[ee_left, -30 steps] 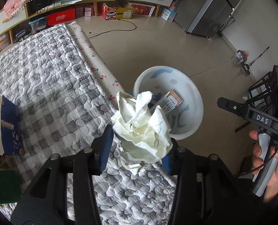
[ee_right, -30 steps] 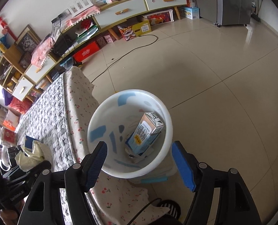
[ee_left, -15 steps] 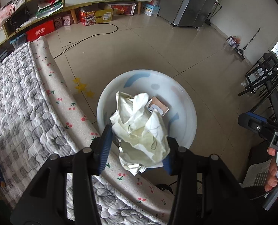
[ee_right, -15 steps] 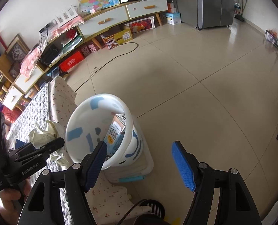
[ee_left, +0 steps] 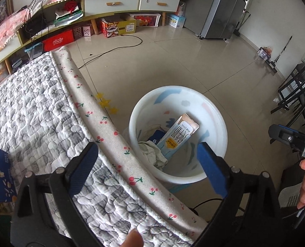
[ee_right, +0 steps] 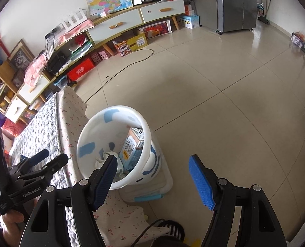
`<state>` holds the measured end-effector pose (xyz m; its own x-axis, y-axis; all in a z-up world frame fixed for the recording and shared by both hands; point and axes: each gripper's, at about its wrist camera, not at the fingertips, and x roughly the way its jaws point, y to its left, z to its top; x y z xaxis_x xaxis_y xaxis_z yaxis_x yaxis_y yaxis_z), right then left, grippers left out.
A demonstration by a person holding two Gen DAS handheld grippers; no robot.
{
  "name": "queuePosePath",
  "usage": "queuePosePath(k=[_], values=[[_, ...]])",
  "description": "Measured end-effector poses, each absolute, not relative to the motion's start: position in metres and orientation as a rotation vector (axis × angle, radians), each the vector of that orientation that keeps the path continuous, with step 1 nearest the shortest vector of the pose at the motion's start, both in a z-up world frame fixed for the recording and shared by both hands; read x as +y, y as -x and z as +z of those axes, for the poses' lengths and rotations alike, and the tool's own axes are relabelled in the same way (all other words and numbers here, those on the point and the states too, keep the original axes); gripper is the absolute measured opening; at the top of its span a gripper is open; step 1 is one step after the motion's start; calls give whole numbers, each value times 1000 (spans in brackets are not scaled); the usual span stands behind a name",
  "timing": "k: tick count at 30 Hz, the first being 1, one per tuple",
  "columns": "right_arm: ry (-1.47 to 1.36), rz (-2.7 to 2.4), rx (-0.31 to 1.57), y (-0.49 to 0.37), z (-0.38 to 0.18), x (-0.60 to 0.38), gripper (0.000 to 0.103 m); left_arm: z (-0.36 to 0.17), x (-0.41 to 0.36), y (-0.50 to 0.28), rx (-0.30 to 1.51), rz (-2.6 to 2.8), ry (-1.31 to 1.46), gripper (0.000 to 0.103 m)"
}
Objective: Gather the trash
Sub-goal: 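Open the left tool to drop the tissue into the basin, then move both tools back over the bed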
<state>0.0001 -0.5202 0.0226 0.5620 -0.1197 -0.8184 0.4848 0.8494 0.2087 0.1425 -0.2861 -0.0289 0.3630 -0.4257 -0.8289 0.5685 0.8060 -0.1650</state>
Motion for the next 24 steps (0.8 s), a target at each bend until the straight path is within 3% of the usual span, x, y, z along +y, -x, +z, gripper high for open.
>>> queuePosePath(k=[19,24], values=[[-338,-264,914,-42,36,-449,74,12,-152,-118,975,-501,-46,102],[-303,-237,911,-52,38,-423,83,23,-119,-109,959,-474,-30,102]])
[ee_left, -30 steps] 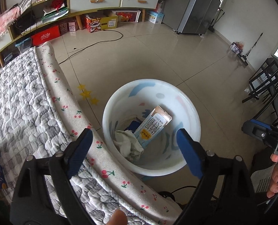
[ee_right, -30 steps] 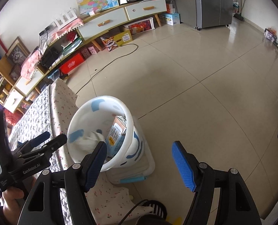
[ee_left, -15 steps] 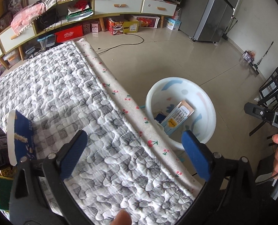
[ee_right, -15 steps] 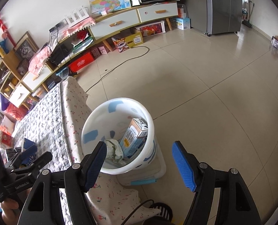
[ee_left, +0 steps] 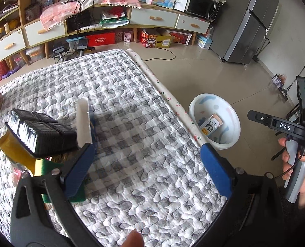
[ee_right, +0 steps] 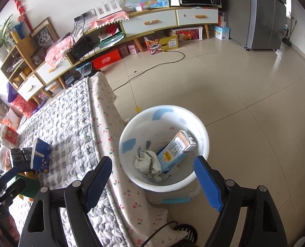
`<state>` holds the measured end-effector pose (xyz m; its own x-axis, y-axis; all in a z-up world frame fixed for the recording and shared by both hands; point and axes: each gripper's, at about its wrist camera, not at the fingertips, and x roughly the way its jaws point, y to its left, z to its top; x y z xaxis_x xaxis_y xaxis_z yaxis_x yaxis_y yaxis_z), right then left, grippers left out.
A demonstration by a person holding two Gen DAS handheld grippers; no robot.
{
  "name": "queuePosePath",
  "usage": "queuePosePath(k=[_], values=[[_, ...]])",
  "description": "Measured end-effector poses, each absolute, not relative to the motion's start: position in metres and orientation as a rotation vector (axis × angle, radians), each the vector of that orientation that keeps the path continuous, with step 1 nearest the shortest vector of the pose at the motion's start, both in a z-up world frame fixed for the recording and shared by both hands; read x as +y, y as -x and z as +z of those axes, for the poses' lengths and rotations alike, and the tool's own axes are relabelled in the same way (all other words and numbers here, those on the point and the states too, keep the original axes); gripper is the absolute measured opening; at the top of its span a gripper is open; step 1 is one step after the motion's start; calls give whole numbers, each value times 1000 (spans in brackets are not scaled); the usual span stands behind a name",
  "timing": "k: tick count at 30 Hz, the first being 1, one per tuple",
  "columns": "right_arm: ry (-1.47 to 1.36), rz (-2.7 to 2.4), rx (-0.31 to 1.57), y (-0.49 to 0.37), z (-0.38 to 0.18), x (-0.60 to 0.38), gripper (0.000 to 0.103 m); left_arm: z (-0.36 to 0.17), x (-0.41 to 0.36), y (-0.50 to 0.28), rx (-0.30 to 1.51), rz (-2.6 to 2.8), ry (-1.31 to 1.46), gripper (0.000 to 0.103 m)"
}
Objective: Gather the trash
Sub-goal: 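Move both tools back over the bed, then grasp the small white tissue ball with the left tool while the right tool approaches the blue box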
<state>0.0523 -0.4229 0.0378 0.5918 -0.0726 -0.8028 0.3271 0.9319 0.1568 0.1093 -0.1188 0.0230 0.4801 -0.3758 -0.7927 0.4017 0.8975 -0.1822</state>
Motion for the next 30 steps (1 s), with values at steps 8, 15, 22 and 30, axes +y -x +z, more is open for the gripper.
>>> queuePosePath(k=[8,15,22,30], values=[[-230,-190,928,-69,36,-378,85,25,-66,-101,967,-406,4,102],[-175,-152,945,-83,34,-344,85,21,-11,-98,971,-323,56,102],[-128,-124,971,-100,27,-311,85,1,50,-108,1057,-152,129,102],[-88,-88,994,-118,20,-280,85,-17,106,-119,1120,0,208,102]])
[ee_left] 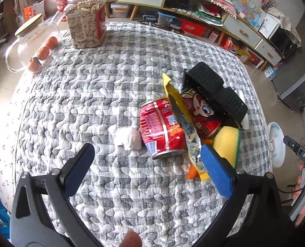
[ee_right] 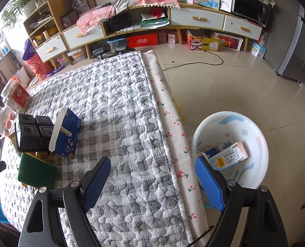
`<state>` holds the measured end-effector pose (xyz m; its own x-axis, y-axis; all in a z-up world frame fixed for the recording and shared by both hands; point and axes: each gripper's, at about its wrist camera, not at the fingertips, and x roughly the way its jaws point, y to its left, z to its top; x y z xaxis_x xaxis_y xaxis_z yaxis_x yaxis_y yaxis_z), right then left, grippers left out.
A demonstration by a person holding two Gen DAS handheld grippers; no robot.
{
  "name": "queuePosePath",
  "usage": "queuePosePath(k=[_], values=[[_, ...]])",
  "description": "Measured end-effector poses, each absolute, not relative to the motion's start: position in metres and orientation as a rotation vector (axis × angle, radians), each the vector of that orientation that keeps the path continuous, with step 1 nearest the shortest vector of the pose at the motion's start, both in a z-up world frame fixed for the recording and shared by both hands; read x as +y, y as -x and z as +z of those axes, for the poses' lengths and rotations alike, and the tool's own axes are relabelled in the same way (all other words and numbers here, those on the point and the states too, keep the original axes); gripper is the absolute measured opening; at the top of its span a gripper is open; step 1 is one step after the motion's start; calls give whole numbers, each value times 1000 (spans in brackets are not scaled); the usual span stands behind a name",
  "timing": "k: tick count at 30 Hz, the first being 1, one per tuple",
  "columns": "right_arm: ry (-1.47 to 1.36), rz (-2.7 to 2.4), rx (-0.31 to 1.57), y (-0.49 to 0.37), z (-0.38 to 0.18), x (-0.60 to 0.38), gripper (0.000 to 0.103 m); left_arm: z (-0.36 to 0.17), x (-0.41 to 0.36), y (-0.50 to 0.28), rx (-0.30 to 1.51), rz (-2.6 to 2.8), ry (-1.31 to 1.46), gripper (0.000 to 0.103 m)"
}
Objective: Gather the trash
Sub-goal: 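Grasp the small white tissue ball with the left tool while the right tool approaches the blue box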
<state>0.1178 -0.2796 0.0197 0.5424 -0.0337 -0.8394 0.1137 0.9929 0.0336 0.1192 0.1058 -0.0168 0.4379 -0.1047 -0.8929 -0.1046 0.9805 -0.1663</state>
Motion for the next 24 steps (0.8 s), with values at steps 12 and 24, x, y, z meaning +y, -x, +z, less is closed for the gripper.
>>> queuePosePath(k=[12,24], values=[[-49,-17,1017,-140,11,-235,85,-71,152,-141,1214,83,403,65],[-32,51,1028,-150,3,-205,85,-81,129,-155,1177,64,279,43]])
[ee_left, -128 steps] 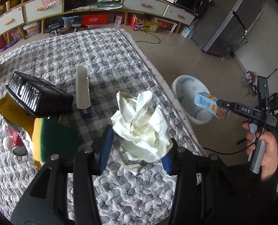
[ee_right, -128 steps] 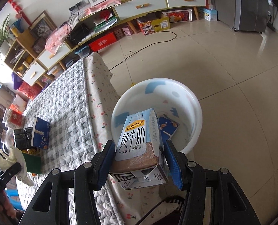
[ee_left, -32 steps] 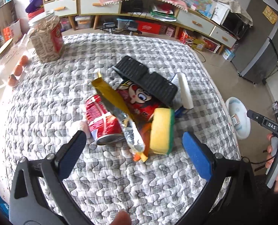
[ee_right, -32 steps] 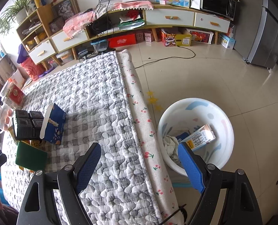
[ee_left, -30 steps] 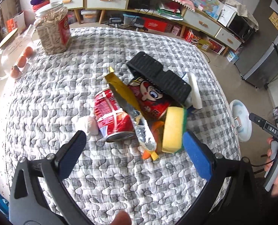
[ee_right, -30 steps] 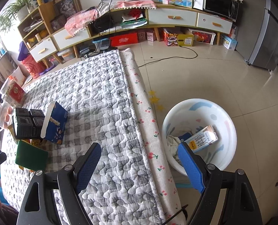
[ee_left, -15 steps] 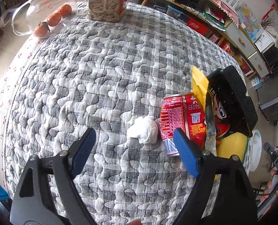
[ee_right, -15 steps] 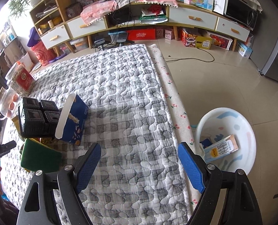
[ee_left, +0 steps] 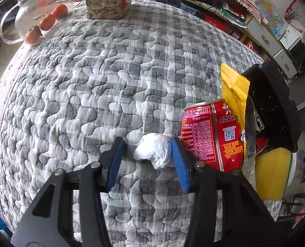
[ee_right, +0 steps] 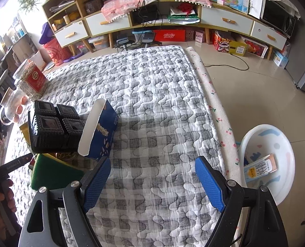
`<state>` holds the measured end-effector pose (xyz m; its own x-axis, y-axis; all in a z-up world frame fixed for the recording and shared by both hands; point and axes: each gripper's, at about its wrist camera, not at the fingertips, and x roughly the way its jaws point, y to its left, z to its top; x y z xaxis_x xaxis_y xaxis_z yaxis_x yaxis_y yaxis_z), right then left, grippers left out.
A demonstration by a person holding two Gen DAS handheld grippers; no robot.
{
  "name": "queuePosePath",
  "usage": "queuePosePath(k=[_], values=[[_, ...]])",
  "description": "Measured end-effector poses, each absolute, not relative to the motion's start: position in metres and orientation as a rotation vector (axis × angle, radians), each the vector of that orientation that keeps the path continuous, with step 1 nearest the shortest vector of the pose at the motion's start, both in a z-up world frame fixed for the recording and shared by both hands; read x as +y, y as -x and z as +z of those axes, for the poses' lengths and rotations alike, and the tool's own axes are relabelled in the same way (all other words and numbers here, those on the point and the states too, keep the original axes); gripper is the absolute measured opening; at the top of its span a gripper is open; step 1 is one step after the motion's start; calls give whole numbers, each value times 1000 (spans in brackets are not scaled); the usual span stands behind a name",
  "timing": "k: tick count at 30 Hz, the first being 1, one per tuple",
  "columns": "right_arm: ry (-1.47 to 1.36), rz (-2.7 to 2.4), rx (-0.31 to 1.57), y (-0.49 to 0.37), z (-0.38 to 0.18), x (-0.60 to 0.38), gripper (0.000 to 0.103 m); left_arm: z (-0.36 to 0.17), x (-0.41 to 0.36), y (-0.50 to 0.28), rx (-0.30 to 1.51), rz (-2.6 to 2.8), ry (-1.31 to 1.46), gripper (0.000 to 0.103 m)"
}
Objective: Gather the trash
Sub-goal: 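Grasp the small white tissue ball with the left tool while the right tool approaches the blue box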
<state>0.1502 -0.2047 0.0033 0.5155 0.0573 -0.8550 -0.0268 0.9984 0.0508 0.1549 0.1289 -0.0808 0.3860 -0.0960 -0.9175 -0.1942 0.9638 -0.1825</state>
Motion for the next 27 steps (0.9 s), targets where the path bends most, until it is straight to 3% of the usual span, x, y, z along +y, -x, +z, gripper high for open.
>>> queuePosePath(k=[1,2,5,23,27], values=[[-34,64,1028,-151,3,-202,85,-80,126,-157,1175,38,281,30],[-36,78,1026,-151,3,-199,85,-80,123,-158,1176,21,279,26],[-39,121,1020,-153,2,-188,85,-75,114,-157,1167,13,239,22],[-9,222,1059,-177,-21,-134,85,-57,166,-111,1113,15,340,20],[28,200,1070,-184,-30,-125,80,-56,170,-102,1114,16,341,20]])
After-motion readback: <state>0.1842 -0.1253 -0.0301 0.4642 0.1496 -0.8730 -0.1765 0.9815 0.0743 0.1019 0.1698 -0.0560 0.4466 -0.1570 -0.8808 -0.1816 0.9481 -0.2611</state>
